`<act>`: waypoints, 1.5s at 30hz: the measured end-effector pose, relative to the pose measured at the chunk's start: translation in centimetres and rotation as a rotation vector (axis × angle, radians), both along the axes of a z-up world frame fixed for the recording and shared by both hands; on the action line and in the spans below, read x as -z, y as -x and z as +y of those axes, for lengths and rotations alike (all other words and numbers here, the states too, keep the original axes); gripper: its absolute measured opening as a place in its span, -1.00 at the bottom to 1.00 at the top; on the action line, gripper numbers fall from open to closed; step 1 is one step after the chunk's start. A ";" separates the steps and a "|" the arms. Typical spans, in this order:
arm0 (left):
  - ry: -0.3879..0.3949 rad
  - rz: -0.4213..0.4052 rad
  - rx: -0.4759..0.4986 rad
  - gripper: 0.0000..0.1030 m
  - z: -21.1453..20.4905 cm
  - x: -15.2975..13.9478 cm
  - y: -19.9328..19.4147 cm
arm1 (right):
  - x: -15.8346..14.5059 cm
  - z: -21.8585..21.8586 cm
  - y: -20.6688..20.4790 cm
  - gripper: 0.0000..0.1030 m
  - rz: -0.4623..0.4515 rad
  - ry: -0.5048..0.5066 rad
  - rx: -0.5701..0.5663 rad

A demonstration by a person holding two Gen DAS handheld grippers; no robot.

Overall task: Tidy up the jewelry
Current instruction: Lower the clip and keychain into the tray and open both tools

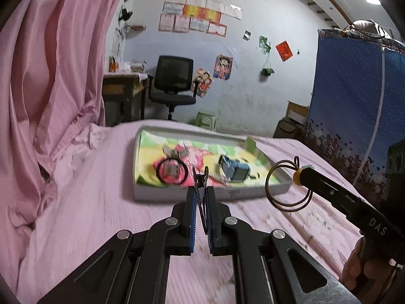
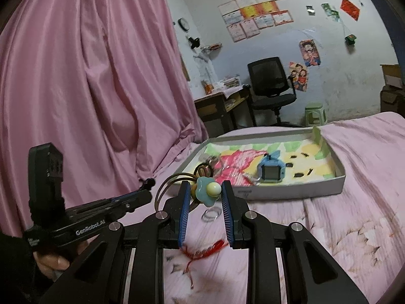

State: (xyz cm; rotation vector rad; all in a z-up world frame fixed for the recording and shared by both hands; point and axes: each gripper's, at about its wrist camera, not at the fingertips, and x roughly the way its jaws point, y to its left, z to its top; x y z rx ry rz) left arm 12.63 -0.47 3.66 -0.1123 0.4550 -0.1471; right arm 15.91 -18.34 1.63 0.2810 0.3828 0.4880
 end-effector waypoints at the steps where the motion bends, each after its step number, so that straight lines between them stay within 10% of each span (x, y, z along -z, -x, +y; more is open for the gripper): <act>1: -0.001 -0.010 -0.005 -0.86 -0.1 -0.3 -0.3 | -0.2 -0.1 -0.4 -0.57 -0.005 -0.003 0.014; 25: -0.068 -0.040 -0.072 -0.86 -0.9 -0.3 -13.5 | -2.2 -0.3 -11.2 -0.57 -0.037 0.069 0.204; 45: -0.090 0.201 -0.011 -0.86 -3.0 3.1 -19.2 | 1.7 0.3 -17.7 -0.57 0.115 0.181 0.230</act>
